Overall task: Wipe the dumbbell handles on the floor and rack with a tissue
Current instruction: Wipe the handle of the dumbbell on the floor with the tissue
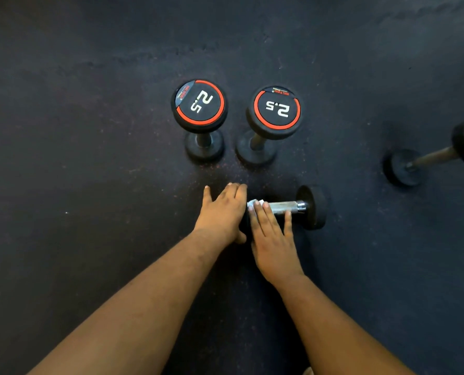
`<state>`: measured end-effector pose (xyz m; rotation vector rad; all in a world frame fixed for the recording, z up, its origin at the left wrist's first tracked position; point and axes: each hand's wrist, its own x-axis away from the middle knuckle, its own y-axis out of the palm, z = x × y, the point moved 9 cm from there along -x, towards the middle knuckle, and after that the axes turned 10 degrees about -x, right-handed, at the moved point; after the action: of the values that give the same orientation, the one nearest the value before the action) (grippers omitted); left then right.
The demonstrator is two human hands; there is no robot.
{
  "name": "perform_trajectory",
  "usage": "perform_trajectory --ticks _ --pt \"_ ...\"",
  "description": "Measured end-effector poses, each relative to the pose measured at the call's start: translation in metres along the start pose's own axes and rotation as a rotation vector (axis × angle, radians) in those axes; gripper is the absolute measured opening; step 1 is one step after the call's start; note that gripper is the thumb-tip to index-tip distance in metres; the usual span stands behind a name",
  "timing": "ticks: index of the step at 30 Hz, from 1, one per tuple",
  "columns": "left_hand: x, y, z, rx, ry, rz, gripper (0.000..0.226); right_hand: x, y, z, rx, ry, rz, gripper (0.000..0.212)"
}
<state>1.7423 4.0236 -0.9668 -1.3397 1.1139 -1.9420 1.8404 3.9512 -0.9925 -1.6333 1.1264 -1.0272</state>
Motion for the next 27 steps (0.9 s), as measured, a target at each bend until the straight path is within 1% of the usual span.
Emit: perform_trajectory --ticks 2,5,9,11,12,13,15,16,17,19,21,22,24,27 --pt "0.0 -0.001 0.0 -0.009 -0.007 0.017 0.118 -0.022 -0.01 -0.002 0.017 0.022 -0.003 0.075" --pt "0.001 -0.001 0.002 -0.015 -0.007 0.028 0.117 -0.042 -0.016 -0.004 0.034 0.044 -0.052 0.076" --pt "0.002 0.0 0.002 -0.02 -0.013 0.026 0.117 -0.014 -0.008 -0.007 0.029 0.037 -0.026 0.085" --pt "0.002 0.0 0.002 -0.022 -0.013 0.021 0.118 -0.012 -0.003 -0.004 0.057 0.036 -0.046 0.086" --pt "0.001 0.001 0.001 -0.023 -0.015 0.019 0.119 -0.021 -0.005 -0.002 0.06 0.044 -0.051 0.082" --pt "0.001 0.002 0.0 -0.028 -0.016 0.016 0.12 -0.032 -0.008 0.0 0.063 0.058 -0.059 0.073" --pt "0.0 0.003 0.0 -0.043 -0.018 0.009 0.123 -0.054 -0.013 0.004 0.035 0.091 -0.12 0.047" --pt "0.0 0.003 0.001 -0.048 -0.019 0.008 0.124 -0.059 -0.015 0.004 0.006 0.092 -0.134 0.041" --pt "0.0 0.002 0.001 -0.047 -0.021 0.011 0.124 -0.058 -0.017 0.004 -0.018 0.086 -0.136 0.043" --pt "0.001 0.001 0.001 -0.045 -0.023 0.015 0.123 -0.038 -0.018 0.008 -0.001 0.095 -0.114 0.061" --pt "0.002 0.002 0.002 -0.045 -0.023 0.012 0.123 -0.01 -0.016 0.013 0.048 0.105 -0.033 0.076" --pt "0.002 0.003 0.002 -0.046 -0.021 0.014 0.124 -0.002 -0.015 0.018 0.074 0.116 -0.012 0.078" --pt "0.0 0.002 0.001 -0.051 -0.021 0.025 0.124 -0.013 -0.018 0.032 0.108 0.146 0.02 0.07" --pt "0.0 0.003 0.001 -0.047 -0.02 0.02 0.125 -0.04 -0.027 0.047 0.144 0.222 0.002 0.038"
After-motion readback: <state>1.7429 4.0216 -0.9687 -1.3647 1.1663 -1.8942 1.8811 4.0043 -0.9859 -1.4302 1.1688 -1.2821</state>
